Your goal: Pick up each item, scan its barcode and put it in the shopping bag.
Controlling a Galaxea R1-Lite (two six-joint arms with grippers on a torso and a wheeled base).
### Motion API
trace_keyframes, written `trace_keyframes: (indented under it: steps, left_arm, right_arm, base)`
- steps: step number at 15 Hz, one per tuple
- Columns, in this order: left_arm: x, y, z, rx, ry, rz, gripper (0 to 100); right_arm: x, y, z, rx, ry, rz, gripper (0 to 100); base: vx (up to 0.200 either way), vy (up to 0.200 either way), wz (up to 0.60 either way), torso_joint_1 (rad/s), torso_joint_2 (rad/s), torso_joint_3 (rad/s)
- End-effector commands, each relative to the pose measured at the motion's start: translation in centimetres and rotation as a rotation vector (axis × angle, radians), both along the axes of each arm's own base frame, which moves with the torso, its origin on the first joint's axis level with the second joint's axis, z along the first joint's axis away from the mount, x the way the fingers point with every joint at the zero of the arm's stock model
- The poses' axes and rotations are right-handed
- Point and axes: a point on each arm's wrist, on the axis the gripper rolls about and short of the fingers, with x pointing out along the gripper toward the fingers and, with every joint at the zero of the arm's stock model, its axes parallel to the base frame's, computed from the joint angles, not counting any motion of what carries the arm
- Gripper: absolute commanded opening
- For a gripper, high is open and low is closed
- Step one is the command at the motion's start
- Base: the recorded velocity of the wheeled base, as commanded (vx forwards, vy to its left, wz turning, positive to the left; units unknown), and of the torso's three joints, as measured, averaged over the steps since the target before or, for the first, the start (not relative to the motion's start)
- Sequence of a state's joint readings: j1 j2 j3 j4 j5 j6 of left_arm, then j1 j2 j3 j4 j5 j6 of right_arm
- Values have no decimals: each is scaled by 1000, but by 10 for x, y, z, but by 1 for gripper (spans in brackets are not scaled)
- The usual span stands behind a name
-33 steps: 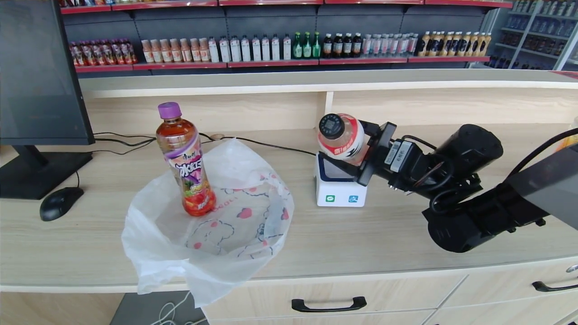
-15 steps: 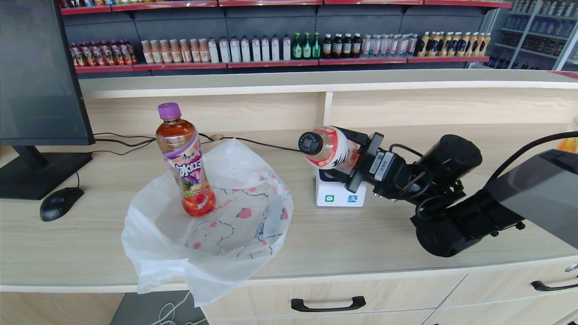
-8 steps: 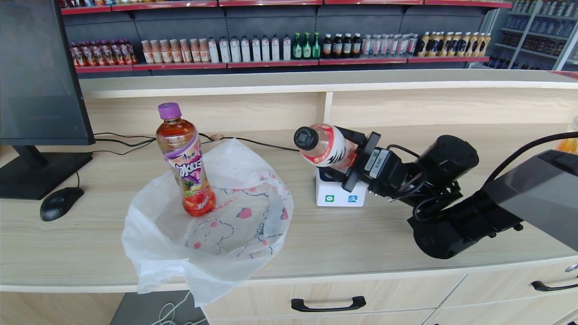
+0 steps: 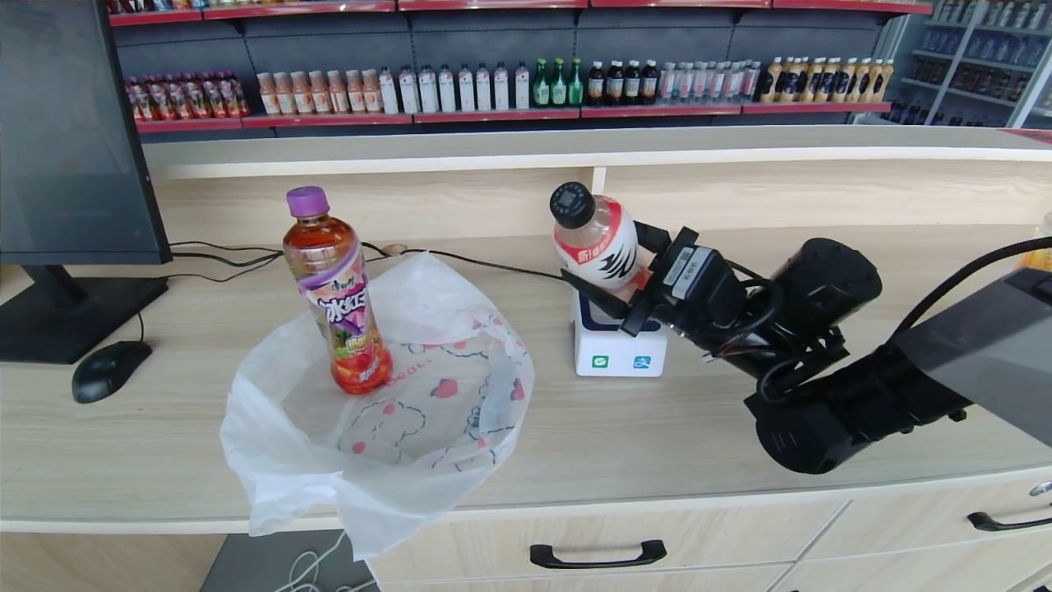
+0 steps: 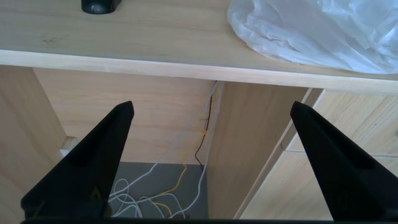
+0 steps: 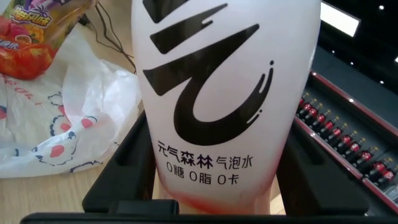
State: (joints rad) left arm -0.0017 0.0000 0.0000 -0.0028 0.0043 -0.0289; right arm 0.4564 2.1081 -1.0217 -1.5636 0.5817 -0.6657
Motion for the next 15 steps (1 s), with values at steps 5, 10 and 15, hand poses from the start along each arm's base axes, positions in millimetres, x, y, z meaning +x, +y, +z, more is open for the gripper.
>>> trace_keyframes:
  steps: [5, 10, 15]
  left_arm:
    - [0, 0, 0, -3, 0, 2, 100]
    - [0, 0, 0, -3, 0, 4, 100]
    - [0, 0, 0, -3, 0, 2, 100]
  right_arm:
    - [-36, -1, 22, 93, 65, -31, 0]
    - [-51, 0, 39, 229, 154, -43, 0]
    - [-67, -13, 28, 341, 361, -77, 0]
  base:
    - [0, 0, 0, 0, 0, 0]
    - [0, 0, 0, 0, 0, 0]
    - [0, 0, 0, 0, 0, 0]
